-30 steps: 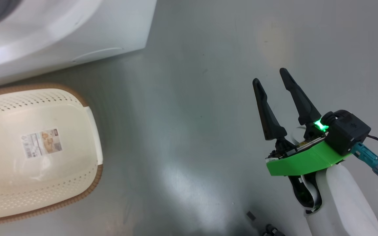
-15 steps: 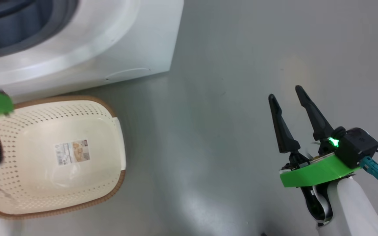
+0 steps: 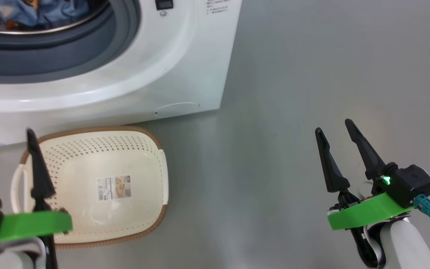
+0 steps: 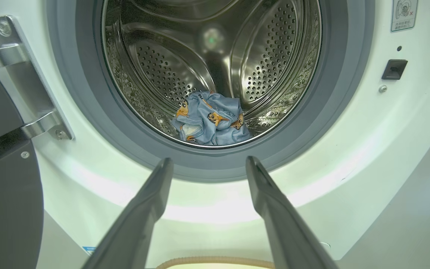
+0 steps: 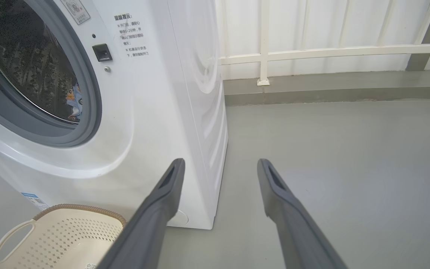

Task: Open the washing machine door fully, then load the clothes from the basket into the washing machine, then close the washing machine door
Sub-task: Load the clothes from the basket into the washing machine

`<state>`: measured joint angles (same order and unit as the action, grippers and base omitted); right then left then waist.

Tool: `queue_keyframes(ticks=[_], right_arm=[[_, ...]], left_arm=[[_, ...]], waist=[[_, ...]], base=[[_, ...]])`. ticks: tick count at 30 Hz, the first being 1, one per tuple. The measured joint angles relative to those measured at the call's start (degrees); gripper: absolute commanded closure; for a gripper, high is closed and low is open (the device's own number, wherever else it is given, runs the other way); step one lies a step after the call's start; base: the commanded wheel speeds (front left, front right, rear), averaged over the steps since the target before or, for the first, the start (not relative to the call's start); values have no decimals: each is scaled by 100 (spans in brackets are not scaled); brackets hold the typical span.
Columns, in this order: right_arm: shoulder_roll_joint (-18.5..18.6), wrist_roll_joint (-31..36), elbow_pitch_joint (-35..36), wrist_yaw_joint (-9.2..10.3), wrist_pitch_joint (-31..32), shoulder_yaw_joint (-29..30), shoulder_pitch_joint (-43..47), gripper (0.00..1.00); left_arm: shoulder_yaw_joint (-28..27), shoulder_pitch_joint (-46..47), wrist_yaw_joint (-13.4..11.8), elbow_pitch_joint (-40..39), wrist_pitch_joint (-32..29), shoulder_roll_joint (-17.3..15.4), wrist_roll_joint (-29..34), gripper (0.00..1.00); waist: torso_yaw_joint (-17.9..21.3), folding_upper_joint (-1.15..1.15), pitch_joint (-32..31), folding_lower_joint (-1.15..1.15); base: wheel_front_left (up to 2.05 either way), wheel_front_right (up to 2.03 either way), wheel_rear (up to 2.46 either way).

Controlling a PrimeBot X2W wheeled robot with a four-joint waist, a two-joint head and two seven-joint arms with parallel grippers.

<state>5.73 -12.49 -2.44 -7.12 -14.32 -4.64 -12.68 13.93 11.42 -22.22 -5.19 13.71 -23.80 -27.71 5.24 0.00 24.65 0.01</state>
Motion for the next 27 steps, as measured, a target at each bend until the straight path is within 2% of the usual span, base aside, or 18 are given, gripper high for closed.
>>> queue_keyframes(ticks=[4, 13, 27], right_arm=[[19, 11, -27, 0, 0, 27, 136, 0], [18, 164, -130, 0, 0, 171, 721, 0], [-43, 243, -35, 0, 144, 196, 1404, 0]], left_arm=[[85, -442, -75, -116, 8, 109, 20, 0], [333, -1167, -67, -160, 58, 314, 118, 0], [391, -1748, 455, 23, 76, 639, 197, 0]], waist=[[-95, 0, -232, 0], [-267, 0, -833, 0], [-424, 0, -1719, 0]], base=[[0, 0, 0], [0, 0, 0], [0, 0, 0]])
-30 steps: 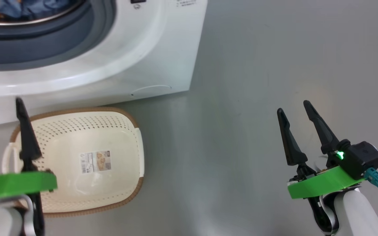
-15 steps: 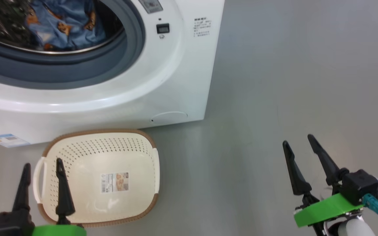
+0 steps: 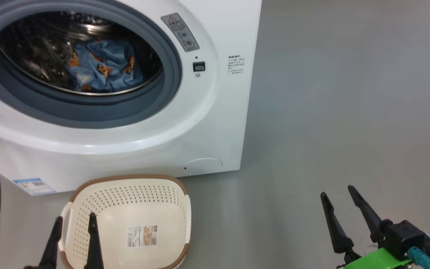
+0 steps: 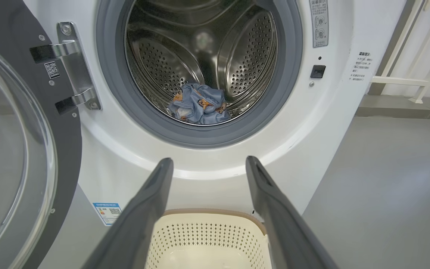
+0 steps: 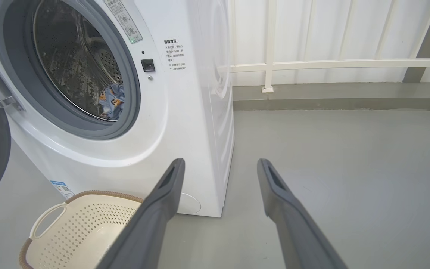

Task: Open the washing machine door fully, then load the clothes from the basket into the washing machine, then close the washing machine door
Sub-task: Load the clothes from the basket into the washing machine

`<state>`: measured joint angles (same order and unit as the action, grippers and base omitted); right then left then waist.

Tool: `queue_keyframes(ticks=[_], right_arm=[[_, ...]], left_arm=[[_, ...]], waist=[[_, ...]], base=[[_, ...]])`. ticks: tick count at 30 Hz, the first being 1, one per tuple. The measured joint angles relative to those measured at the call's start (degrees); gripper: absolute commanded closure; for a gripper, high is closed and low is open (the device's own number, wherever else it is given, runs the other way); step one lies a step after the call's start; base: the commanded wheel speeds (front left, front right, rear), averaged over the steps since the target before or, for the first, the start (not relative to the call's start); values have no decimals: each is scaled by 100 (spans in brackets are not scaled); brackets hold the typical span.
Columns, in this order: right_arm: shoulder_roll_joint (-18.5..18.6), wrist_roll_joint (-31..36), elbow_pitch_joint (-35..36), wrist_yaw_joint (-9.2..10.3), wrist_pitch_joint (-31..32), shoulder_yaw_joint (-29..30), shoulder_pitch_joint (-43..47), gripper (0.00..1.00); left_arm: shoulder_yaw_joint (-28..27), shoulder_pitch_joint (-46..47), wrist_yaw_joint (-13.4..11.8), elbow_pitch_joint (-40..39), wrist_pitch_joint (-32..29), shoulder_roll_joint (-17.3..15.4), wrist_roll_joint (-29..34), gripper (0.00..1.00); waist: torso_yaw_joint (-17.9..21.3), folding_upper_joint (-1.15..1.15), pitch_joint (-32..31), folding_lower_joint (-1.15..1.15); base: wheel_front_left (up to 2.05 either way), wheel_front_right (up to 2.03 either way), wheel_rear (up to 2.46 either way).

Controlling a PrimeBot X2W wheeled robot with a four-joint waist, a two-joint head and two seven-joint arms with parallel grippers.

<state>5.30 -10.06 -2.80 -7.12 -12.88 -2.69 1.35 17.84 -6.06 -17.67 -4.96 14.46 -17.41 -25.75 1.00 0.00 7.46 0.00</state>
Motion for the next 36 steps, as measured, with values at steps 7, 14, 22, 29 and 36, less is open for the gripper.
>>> queue_keyframes(ticks=[7, 14, 22, 29, 36], right_arm=[[-54, 40, 63, 0, 124, -9, 259, 0], [-116, 42, 179, 0, 179, 0, 432, 0], [-146, 90, 244, 0, 255, 8, 493, 0], [-160, 90, 282, 0, 272, 18, 580, 0], [-169, 90, 287, 0, 274, 27, 580, 0]], left_arm=[[-74, -228, 219, 159, 0, 22, 98, 0], [-132, -321, 279, 170, 0, 19, 116, 0], [-155, -333, 338, 197, 0, 97, 146, 0], [-172, -343, 383, 237, 0, 99, 167, 0], [-182, -345, 437, 302, 0, 105, 198, 0]], waist=[[-12, 0, -372, 0], [-6, 0, -608, 0], [-13, 0, -724, 0], [-5, 0, -724, 0], [8, 0, -737, 0]], base=[[0, 0, 0], [0, 0, 0], [0, 0, 0], [0, 0, 0], [0, 0, 0]])
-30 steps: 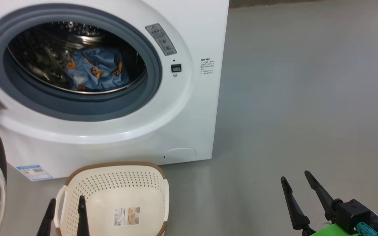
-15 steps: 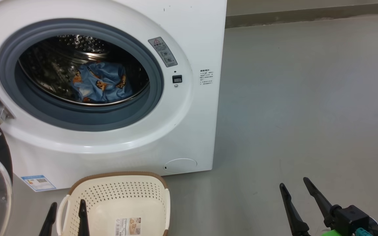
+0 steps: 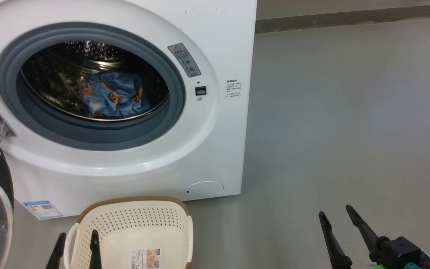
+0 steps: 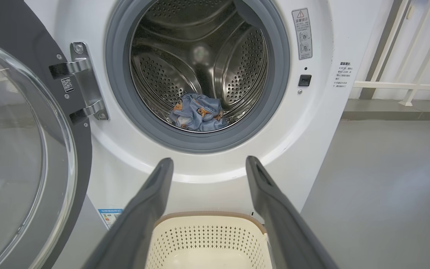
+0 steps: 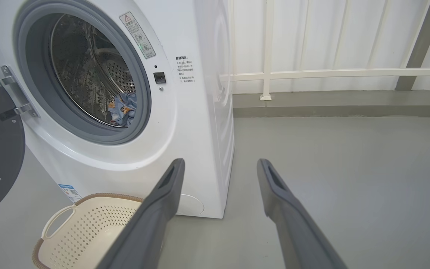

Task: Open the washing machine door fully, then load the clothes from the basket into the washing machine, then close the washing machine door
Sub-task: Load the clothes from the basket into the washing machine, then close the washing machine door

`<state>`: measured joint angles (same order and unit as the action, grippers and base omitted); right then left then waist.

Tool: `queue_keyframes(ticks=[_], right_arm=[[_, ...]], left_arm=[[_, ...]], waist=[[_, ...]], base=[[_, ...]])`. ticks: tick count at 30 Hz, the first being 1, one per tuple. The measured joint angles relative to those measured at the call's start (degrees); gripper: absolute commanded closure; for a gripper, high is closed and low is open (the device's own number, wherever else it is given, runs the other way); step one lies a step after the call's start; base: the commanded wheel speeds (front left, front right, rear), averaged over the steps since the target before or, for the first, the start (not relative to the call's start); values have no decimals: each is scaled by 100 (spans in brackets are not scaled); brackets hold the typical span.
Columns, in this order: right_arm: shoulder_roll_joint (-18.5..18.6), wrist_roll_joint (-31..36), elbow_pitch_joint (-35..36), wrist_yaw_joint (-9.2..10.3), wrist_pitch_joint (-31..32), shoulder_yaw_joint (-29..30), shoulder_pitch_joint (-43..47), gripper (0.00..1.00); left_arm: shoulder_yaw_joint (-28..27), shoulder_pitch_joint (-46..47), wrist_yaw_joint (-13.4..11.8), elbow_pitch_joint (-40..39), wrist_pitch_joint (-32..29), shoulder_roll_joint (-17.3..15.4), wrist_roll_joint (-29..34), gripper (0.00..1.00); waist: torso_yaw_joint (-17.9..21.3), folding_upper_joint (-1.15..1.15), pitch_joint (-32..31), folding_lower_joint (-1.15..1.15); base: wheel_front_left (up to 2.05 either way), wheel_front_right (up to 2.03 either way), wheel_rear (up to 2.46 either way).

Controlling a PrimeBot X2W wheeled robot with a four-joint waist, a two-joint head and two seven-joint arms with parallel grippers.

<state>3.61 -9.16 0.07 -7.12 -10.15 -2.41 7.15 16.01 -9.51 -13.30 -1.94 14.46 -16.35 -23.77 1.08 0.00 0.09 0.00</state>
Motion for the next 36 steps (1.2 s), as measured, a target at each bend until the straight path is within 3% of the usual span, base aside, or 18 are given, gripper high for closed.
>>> queue_keyframes(ticks=[16, 36], right_arm=[[-4, 0, 5, 0, 4, 41, -1, 0], [-11, 0, -35, 0, 3, 44, -1, 0]], left_arm=[[-33, -1, 2, 37, 0, 40, 100, 0], [1, 1, 103, 99, -1, 37, 146, 0]], waist=[[-43, 0, 7, 0], [-105, 0, 4, 0]], base=[[-16, 16, 0], [-134, 134, 0]])
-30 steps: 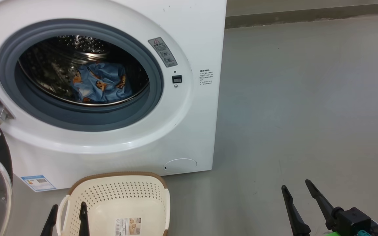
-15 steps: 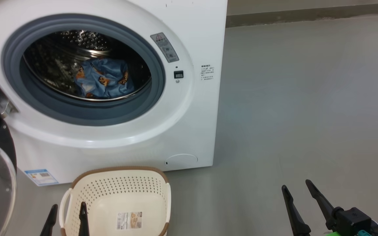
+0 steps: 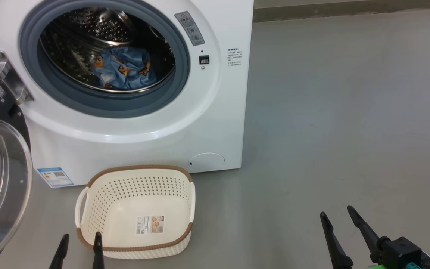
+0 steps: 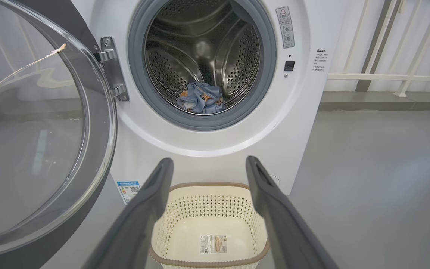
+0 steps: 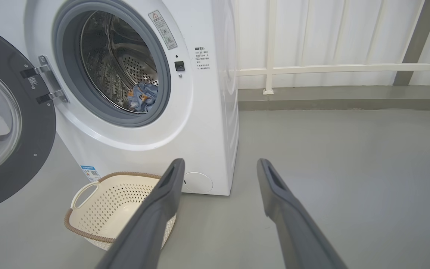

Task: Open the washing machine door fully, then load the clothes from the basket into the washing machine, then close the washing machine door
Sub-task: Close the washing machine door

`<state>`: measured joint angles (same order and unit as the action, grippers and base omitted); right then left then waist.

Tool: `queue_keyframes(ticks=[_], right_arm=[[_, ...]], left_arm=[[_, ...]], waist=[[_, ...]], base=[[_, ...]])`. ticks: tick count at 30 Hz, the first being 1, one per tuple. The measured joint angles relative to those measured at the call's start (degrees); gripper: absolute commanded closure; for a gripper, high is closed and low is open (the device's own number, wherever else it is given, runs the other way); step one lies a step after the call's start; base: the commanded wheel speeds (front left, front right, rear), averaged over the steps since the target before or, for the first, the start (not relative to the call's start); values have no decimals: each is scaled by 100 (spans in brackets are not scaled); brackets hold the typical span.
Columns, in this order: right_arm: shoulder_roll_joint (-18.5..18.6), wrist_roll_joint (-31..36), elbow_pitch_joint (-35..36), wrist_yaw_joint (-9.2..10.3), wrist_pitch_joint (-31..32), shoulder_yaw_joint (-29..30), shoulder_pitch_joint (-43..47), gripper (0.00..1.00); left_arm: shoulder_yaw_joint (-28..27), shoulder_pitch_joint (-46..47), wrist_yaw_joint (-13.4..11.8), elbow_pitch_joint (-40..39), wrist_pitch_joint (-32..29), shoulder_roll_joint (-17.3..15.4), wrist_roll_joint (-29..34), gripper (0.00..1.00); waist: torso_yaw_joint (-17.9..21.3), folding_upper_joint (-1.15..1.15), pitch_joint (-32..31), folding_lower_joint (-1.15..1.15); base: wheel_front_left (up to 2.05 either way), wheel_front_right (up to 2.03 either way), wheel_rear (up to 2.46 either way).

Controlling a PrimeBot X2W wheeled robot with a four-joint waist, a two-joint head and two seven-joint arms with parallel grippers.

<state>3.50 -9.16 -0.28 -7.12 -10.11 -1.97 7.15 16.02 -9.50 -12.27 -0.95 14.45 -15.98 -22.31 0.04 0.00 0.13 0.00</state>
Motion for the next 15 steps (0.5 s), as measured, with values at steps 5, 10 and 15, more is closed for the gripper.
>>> queue_keyframes(ticks=[5, 10, 15], right_arm=[[-8, 0, -11, 0, -1, 0, 0, 0], [-19, 0, -14, 0, -4, 2, -1, 0], [-21, 0, -33, 0, -4, 36, -1, 0]], left_arm=[[26, 0, -8, -1, 0, -1, 5, 0], [53, 1, -14, -11, -1, -4, 7, 0], [60, 1, -59, -30, -10, -18, 7, 0]], waist=[[-1, 0, -9, 0], [-11, 0, -19, 0], [-45, 0, -28, 0]], base=[[-29, 29, 0], [0, 0, 0], [0, 0, 0]])
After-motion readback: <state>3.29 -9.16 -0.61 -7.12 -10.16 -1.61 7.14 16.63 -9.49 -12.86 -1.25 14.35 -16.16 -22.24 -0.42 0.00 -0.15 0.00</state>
